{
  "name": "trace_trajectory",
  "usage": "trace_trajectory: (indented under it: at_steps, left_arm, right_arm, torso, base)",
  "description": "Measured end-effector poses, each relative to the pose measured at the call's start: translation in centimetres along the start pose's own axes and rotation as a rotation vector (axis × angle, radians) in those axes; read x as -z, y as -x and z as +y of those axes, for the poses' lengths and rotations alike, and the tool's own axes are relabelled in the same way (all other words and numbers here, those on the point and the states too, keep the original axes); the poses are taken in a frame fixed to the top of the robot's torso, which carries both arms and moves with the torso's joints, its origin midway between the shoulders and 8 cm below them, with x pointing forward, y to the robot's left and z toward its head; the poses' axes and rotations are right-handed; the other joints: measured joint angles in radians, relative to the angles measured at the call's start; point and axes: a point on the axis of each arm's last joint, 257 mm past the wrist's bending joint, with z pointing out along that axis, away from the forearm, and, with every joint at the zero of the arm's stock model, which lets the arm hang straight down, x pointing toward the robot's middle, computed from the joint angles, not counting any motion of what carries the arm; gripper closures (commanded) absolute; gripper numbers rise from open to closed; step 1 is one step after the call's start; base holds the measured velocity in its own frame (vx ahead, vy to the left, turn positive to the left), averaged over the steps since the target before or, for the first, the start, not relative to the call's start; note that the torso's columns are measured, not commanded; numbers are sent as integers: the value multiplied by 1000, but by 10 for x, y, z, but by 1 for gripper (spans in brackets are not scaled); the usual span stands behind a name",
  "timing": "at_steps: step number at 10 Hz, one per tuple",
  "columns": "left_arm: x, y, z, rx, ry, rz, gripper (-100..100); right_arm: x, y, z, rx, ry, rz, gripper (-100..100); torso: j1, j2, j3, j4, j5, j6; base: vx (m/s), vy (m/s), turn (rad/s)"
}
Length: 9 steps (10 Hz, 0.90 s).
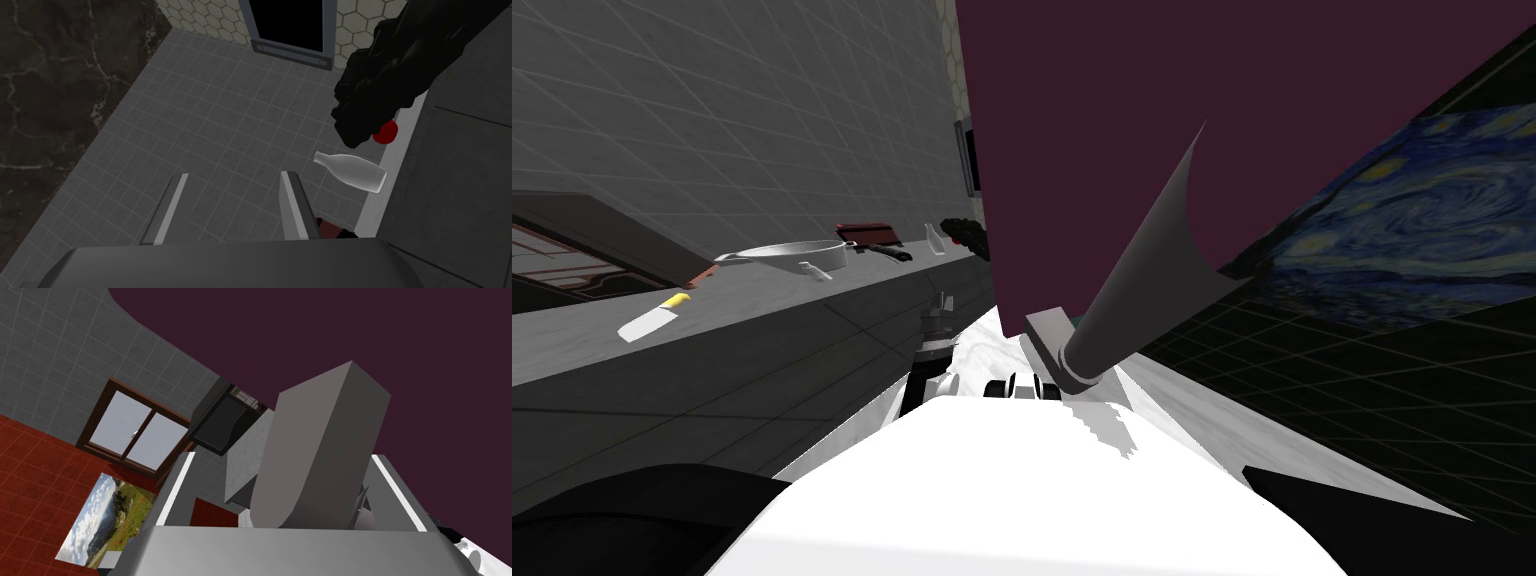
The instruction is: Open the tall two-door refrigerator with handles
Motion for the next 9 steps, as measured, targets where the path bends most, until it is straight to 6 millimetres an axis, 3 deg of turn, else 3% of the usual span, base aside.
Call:
trace_trajectory:
  at_steps: [4, 9]
  left_arm:
    - [0, 0, 0, 0, 0, 0, 0]
    - [0, 0, 0, 0, 0, 0, 0]
  right_arm:
    - [4, 1, 1, 2, -5, 3, 100]
    - [7, 4, 0, 1, -12, -4, 100]
  torso:
    - [-3, 2, 2, 0, 0, 0]
    - [2, 4, 6, 1, -1, 0]
  base:
    - [-1, 3, 3]
    - [-76, -53, 55]
